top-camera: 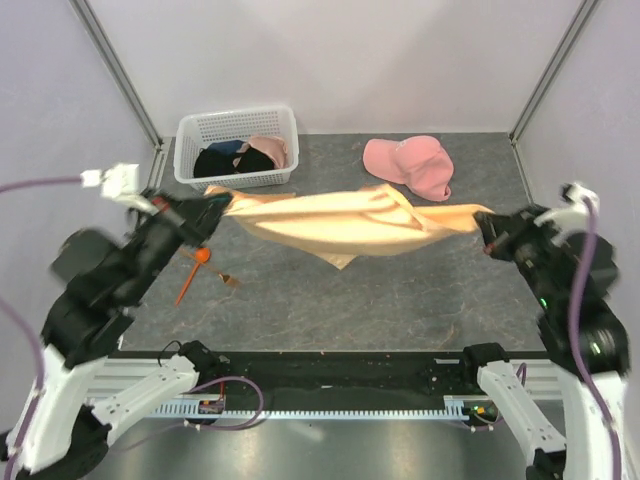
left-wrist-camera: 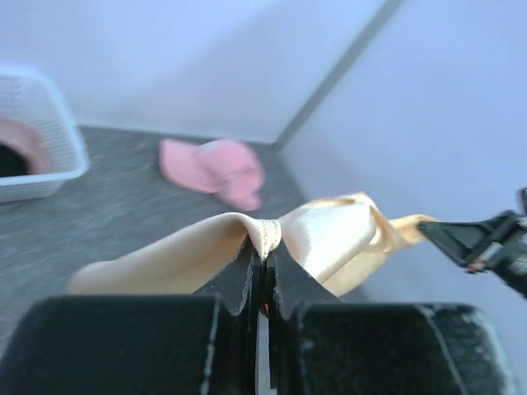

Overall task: Fold the napkin into a case and place the utensils inside
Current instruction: Flatten out the crumpled napkin at the center of the board.

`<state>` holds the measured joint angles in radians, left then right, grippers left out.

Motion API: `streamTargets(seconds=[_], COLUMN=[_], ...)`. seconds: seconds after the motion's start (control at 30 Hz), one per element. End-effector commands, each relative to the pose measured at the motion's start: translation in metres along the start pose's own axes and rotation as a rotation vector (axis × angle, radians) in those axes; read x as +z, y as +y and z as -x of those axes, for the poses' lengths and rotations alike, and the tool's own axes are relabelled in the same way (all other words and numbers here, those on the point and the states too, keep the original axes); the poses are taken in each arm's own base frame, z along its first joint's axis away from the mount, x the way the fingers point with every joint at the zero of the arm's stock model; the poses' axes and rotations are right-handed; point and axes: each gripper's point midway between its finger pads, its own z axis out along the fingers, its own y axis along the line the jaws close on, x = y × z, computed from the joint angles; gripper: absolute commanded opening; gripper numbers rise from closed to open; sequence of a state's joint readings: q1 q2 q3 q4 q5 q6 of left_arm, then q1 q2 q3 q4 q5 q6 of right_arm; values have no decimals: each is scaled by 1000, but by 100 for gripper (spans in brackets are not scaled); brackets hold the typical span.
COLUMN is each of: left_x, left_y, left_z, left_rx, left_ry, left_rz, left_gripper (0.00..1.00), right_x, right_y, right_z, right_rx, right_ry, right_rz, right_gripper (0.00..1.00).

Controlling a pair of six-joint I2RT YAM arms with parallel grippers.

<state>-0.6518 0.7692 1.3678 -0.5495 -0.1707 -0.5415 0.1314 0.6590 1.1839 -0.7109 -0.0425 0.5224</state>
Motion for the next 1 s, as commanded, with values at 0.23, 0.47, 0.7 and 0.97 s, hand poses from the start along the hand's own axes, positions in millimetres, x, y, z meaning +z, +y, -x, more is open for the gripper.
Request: streamTargets(seconds=[0.23, 0.47, 0.7, 0.97], left_x=[-78, 48, 141, 109], left_y=[-20, 64, 183, 168], left_z=[-7, -88, -145, -213], left_rx=[-230, -136, 21, 72], left_ry=[-4, 173, 402, 616], left_rz=[-190, 300, 705, 588], left_gripper=[2, 2, 40, 72], right_x=[-103, 32, 165, 135], right_y=[18, -58, -89, -78], right_z=[-2, -61, -99, -168], right_rx=[133, 94, -91, -118], right_ry=[-29, 137, 386, 585], right_rz=[71, -238, -304, -292], right_gripper=[0, 0, 47, 98])
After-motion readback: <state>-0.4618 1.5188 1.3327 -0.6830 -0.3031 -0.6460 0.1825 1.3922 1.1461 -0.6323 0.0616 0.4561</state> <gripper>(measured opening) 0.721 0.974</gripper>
